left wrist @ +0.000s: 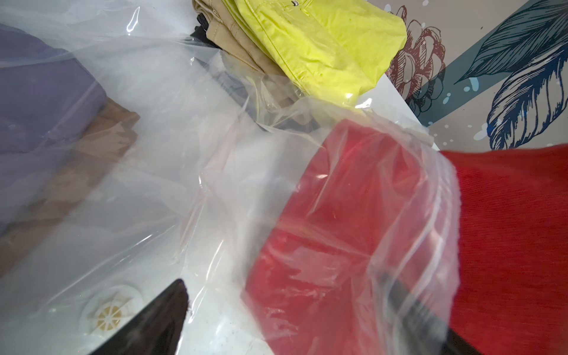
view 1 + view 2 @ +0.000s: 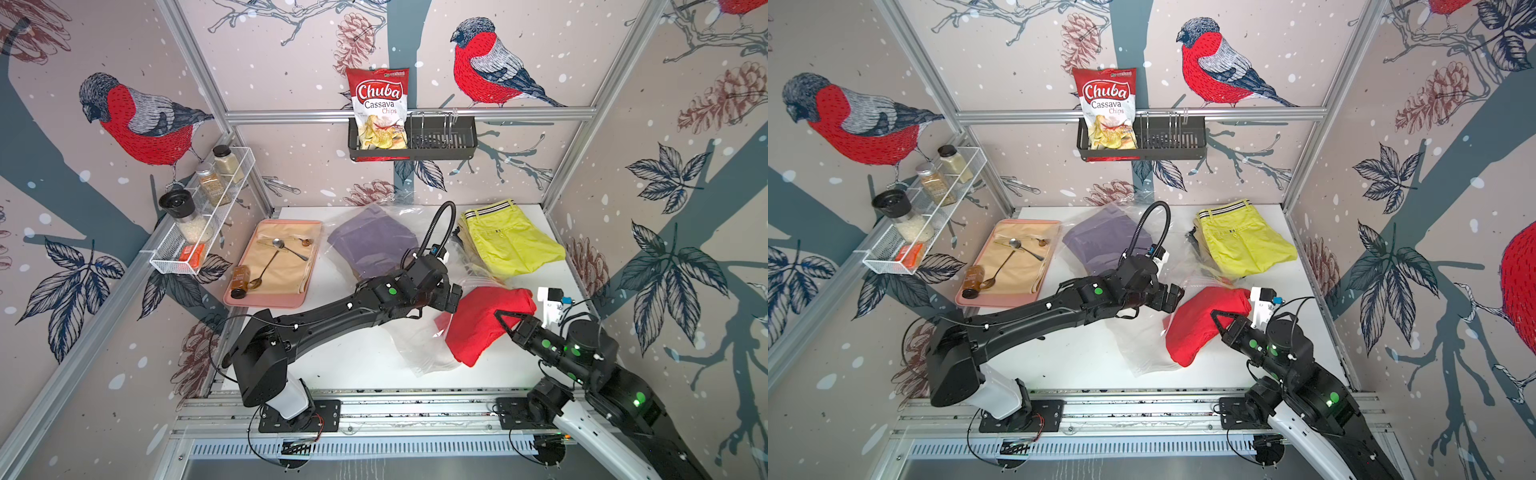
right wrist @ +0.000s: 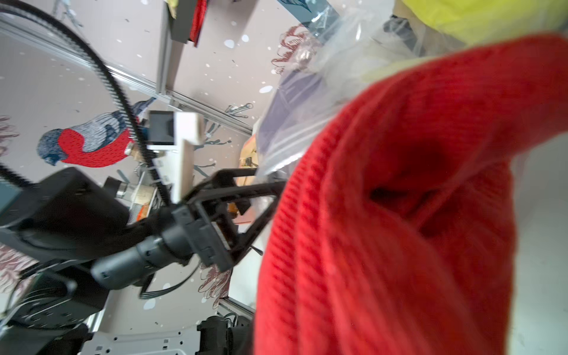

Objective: Take the trousers out of the vacuum bag
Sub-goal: Take out the trousers from the vacuum bag.

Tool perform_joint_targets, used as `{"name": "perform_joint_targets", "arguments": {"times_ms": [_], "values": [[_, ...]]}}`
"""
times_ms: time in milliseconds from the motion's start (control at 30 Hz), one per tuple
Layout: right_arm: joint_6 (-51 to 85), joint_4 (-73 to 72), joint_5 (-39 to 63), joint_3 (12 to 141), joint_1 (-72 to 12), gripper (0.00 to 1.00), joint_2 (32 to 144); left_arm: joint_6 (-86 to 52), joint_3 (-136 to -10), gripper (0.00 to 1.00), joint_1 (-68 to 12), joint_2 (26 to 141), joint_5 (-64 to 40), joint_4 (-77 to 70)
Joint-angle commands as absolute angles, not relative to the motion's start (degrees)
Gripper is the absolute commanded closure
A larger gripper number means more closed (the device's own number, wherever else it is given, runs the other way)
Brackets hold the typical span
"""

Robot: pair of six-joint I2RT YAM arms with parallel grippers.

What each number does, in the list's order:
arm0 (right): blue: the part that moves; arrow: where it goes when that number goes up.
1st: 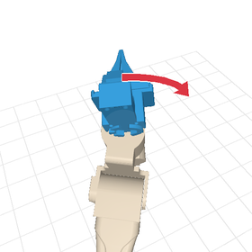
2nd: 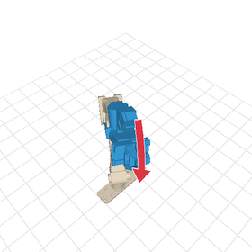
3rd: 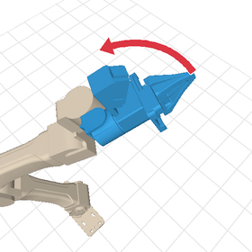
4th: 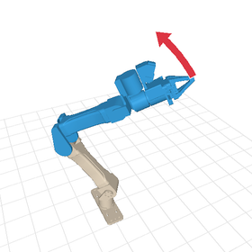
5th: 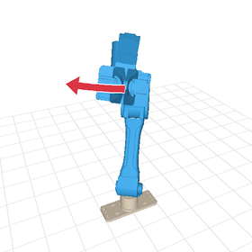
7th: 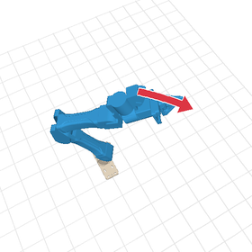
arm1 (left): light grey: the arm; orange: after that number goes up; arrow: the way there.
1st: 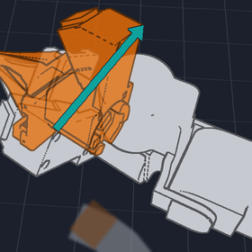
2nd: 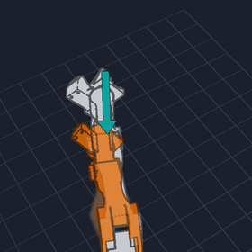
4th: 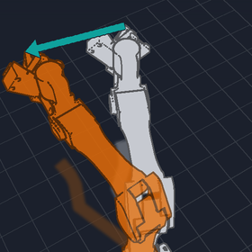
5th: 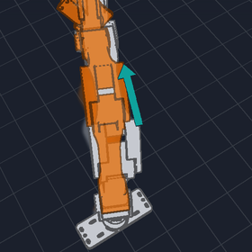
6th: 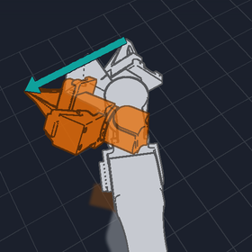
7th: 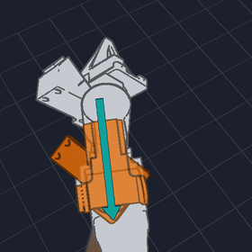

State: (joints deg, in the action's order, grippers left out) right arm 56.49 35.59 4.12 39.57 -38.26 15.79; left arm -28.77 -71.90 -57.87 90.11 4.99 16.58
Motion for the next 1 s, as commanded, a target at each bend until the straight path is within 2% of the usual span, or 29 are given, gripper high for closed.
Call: {"name": "perform_joint_targets", "arguments": {"times_ms": [0,267,533,700,967], "values": [[51.31,32.08,2.42,44.56,-38.32,1.00,17.57,-29.35,-71.28,0.02,-57.72,90.00,5.26,13.76],[45.15,30.50,-3.76,55.69,-38.32,1.00,23.15,-30.45,-67.07,0.03,-57.74,89.82,4.78,11.21],[37.83,26.66,-10.95,65.29,-38.32,1.00,33.27,-33.09,-60.05,0.03,-57.70,89.11,3.55,5.95],[34.49,23.87,-11.78,71.32,-38.32,1.00,38.36,-34.20,-57.48,0.03,-57.74,90.12,1.85,2.46],[34.67,20.48,-7.12,77.78,-38.33,1.00,41.68,-34.18,-57.65,0.03,-57.70,91.96,0.84,1.19]]}}
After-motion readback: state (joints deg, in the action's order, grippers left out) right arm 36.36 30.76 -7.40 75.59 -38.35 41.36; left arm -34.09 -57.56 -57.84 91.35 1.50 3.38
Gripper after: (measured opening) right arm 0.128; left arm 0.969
